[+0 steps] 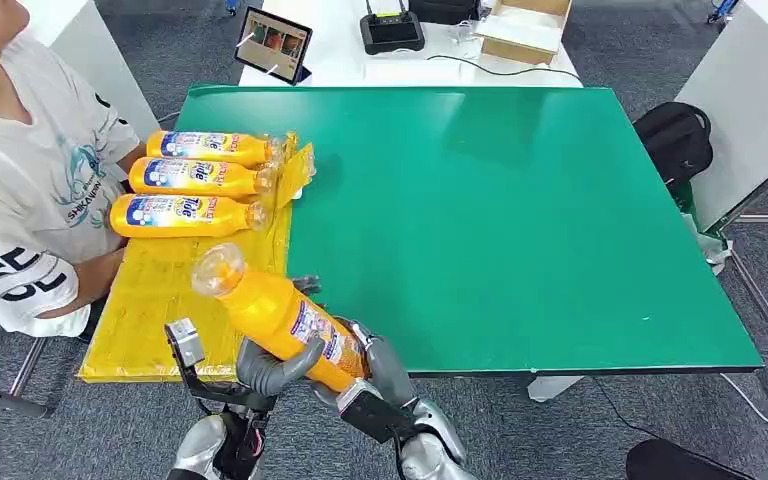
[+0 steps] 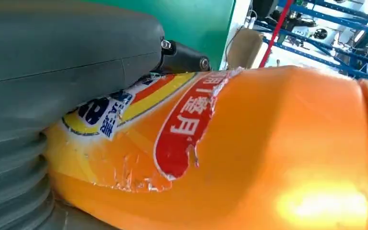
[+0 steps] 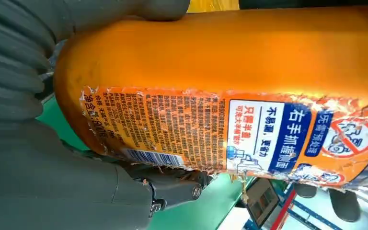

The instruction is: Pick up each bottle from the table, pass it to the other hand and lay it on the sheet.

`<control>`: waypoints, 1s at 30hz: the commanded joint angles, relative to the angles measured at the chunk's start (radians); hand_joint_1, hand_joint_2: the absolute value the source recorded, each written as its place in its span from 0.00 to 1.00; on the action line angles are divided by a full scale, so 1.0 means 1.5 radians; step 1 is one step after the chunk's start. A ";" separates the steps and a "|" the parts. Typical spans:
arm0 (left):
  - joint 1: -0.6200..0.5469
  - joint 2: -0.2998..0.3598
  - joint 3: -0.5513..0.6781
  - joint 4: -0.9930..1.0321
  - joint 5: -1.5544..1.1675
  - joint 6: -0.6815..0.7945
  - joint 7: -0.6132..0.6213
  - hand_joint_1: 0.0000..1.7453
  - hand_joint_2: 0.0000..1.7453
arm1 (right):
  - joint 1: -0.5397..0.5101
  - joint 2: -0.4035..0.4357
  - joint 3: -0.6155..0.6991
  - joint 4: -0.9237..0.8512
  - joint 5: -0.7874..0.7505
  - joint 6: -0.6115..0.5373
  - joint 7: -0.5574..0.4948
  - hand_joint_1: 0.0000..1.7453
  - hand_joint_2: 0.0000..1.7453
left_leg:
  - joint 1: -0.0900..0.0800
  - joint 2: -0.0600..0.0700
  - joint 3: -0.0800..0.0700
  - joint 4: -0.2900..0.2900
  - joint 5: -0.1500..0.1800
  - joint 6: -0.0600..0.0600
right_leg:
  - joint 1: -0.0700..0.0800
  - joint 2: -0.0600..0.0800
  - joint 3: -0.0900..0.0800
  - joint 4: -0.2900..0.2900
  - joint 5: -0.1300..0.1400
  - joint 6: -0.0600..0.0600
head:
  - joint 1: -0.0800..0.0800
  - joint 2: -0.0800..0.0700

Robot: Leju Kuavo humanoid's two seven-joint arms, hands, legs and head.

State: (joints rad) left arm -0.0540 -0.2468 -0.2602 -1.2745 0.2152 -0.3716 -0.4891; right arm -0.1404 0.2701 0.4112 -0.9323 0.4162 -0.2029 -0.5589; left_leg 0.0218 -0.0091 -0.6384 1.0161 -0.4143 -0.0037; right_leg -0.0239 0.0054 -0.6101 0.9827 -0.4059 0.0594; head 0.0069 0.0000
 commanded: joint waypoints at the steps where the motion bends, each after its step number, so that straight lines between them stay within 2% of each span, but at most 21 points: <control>1: -0.038 0.005 -0.010 0.049 -0.006 0.002 0.003 1.00 1.00 | -0.011 -0.004 0.041 0.054 0.005 0.012 -0.001 1.00 1.00 | 0.000 0.000 0.001 -0.001 0.000 0.000 | 0.000 -0.001 0.002 0.000 0.000 -0.001 | 0.000 0.000; 5: -0.038 0.005 -0.010 0.049 -0.006 0.002 0.003 1.00 1.00 | -0.011 -0.004 0.041 0.054 0.005 0.012 -0.001 1.00 1.00 | 0.000 0.000 0.004 -0.001 -0.001 0.001 | 0.001 -0.001 0.004 -0.001 -0.001 -0.002 | 0.000 0.000; 13: -0.038 0.005 -0.010 0.049 -0.006 0.002 0.003 1.00 1.00 | -0.011 -0.004 0.041 0.054 0.005 0.012 -0.001 1.00 1.00 | 0.000 0.000 0.001 -0.001 0.000 0.000 | 0.000 -0.001 0.001 0.000 0.000 -0.001 | 0.000 0.000; 16: -0.037 0.004 -0.008 0.048 -0.008 0.006 0.002 1.00 1.00 | -0.011 -0.003 0.040 0.054 0.004 0.013 -0.001 1.00 1.00 | 0.000 0.000 0.004 -0.001 -0.001 0.001 | 0.001 -0.001 0.005 -0.001 -0.001 -0.002 | 0.000 0.000; 24: -0.041 0.003 0.008 0.046 -0.013 0.020 0.003 1.00 1.00 | -0.007 -0.006 0.035 0.047 -0.006 0.017 -0.003 0.99 1.00 | 0.000 0.000 0.003 -0.001 -0.001 0.001 | 0.000 -0.001 0.003 -0.001 -0.001 -0.001 | 0.000 0.000; 25: -0.044 0.005 0.011 0.045 -0.021 0.028 0.000 1.00 1.00 | -0.007 -0.005 0.032 0.042 -0.011 0.020 -0.002 0.00 1.00 | 0.000 0.000 0.005 -0.001 -0.001 0.001 | 0.001 -0.001 0.005 -0.001 -0.001 -0.002 | 0.000 0.000; 26: -0.048 0.006 0.014 0.042 -0.036 0.047 -0.005 1.00 1.00 | -0.005 -0.004 0.027 0.033 -0.023 0.032 0.002 0.00 1.00 | 0.000 0.000 0.006 -0.001 -0.002 0.001 | 0.001 -0.001 0.006 -0.001 -0.002 -0.003 | 0.000 0.000; 27: -0.053 0.009 0.017 0.040 -0.049 0.060 -0.008 1.00 1.00 | -0.005 -0.007 0.029 0.025 -0.025 0.040 0.004 0.00 0.00 | 0.000 0.000 0.005 -0.001 -0.002 0.001 | 0.001 -0.001 0.005 -0.001 -0.002 -0.002 | 0.000 0.000; 28: -0.102 0.023 0.053 0.047 -0.132 0.213 -0.042 1.00 1.00 | -0.009 -0.029 0.045 -0.045 -0.017 0.022 -0.024 0.00 0.00 | 0.000 0.000 0.004 0.000 -0.001 0.001 | 0.001 -0.001 0.004 0.000 -0.001 -0.002 | 0.000 0.000; 29: -0.148 0.040 0.088 0.064 -0.121 0.223 -0.012 1.00 1.00 | -0.004 -0.049 0.048 -0.121 -0.020 0.045 0.026 0.00 0.00 | 0.000 0.000 0.003 -0.001 -0.001 0.001 | 0.000 -0.001 0.003 0.000 -0.001 -0.002 | 0.000 0.000; 30: -0.175 0.044 0.116 0.082 -0.123 0.240 0.001 1.00 1.00 | 0.000 -0.055 0.044 -0.151 -0.025 0.056 0.039 0.00 0.00 | 0.000 -0.001 0.002 0.001 0.000 0.001 | 0.001 -0.002 0.002 0.001 -0.001 -0.003 | 0.000 0.000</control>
State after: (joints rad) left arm -0.0675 -0.2468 -0.2480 -1.2657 0.1692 -0.3081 -0.4940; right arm -0.1398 0.2743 0.4261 -0.9121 0.3934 -0.1694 -0.5585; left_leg 0.0218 -0.0090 -0.6383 1.0161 -0.4142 -0.0037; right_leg -0.0239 0.0055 -0.6102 0.9829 -0.4058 0.0594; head 0.0061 0.0000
